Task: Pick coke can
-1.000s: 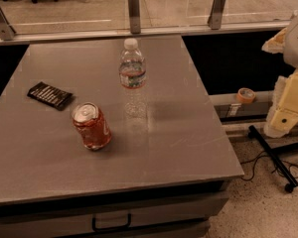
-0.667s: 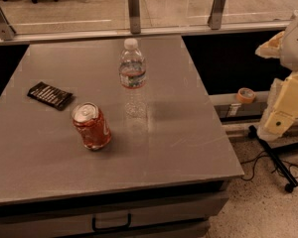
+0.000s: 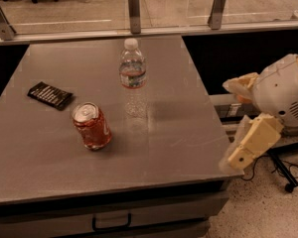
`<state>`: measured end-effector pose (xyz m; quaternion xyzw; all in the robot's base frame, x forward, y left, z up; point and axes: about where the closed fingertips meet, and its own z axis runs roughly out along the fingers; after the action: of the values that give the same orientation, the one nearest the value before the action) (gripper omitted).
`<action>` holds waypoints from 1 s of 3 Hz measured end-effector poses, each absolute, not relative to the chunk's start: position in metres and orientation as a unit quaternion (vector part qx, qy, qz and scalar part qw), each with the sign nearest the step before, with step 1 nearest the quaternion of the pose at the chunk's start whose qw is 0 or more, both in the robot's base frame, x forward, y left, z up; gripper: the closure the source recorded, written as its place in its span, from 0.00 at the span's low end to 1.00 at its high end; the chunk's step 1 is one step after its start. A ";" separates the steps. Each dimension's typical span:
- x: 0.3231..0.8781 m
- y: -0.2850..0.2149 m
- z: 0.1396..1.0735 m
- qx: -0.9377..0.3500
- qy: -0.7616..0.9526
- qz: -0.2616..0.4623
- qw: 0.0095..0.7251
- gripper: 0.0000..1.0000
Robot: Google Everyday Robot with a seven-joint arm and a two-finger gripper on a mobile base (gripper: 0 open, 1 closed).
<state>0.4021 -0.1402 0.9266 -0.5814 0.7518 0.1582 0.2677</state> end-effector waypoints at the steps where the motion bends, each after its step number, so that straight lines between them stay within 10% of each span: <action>1: 0.388 -0.096 0.911 -0.560 0.730 0.236 0.312 0.00; 3: 0.383 -0.076 0.927 -0.547 0.719 0.272 0.332 0.00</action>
Offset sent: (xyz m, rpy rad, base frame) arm -0.0112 0.0348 -0.0139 0.1487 0.0148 0.0160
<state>0.3830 -0.0763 0.9275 -0.5471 0.7186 0.2719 0.3322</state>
